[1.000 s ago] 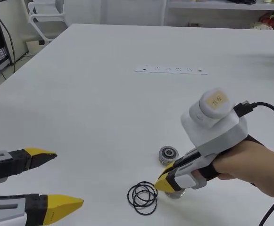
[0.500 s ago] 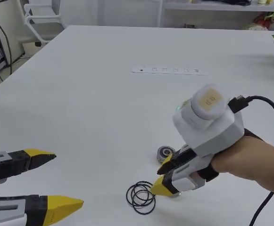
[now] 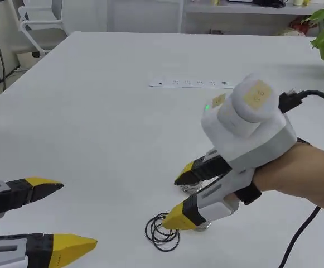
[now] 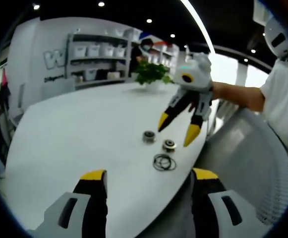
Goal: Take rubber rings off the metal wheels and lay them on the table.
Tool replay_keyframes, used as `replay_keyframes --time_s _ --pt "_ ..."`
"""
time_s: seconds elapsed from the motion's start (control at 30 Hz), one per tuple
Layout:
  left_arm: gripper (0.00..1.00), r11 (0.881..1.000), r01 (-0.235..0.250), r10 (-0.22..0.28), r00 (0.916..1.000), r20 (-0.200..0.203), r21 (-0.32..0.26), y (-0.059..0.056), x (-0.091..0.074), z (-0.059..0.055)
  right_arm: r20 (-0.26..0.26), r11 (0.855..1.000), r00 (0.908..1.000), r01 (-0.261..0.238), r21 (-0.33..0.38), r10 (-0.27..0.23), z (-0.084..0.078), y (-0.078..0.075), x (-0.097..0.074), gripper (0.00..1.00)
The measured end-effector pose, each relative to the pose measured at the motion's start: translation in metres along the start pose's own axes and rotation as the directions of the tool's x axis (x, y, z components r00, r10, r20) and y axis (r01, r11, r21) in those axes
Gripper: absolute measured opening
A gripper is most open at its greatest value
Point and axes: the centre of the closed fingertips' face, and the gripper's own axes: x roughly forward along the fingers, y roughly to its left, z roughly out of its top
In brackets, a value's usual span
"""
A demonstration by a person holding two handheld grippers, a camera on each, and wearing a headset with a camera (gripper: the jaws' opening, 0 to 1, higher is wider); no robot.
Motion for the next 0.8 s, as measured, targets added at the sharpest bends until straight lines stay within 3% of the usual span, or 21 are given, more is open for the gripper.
replay_keyframes --time_s 0.1,0.23,0.43,0.47,0.5,0.57,0.73,0.8 --pt "0.71 1.0 0.005 -0.005 1.0 -0.002 0.001 -0.001 0.0 0.0 0.053 1.0 0.9986 -0.007 0.012 0.006 0.01 0.005 -0.009 0.51" --pt "0.73 1.0 0.016 -0.016 0.9998 -0.01 0.003 -0.004 0.001 -0.001 0.126 0.999 0.9916 0.023 0.026 -0.027 0.021 0.006 -0.022 0.56" --pt "0.75 1.0 0.025 -0.025 0.9994 -0.023 0.014 -0.006 0.002 -0.002 0.178 0.995 0.9817 0.056 0.08 -0.07 0.018 0.003 -0.045 0.62" --pt "0.76 0.999 0.027 -0.027 0.9993 -0.025 0.018 -0.006 0.001 -0.002 0.196 0.994 0.9772 0.065 0.083 -0.081 0.019 0.002 -0.049 0.63" --pt "0.77 0.999 0.028 -0.027 0.9993 -0.025 0.025 -0.006 0.001 -0.001 0.243 0.992 0.9637 0.09 0.092 -0.11 0.022 -0.002 -0.055 0.64" --pt "0.79 0.999 0.03 -0.029 0.9994 -0.018 0.038 -0.007 0.001 0.001 0.287 0.988 0.9492 0.095 0.125 -0.128 0.021 -0.003 -0.064 0.7" --pt "0.81 0.997 0.039 -0.037 0.9991 -0.023 0.068 -0.009 0.001 0.005 0.328 0.979 0.9282 0.129 0.158 -0.176 0.009 -0.007 -0.084 0.81" --pt "0.83 0.997 0.041 -0.04 0.9992 -0.008 0.065 -0.009 0.001 0.009 0.356 0.972 0.9125 0.142 0.186 -0.201 0.005 -0.009 -0.092 0.86"
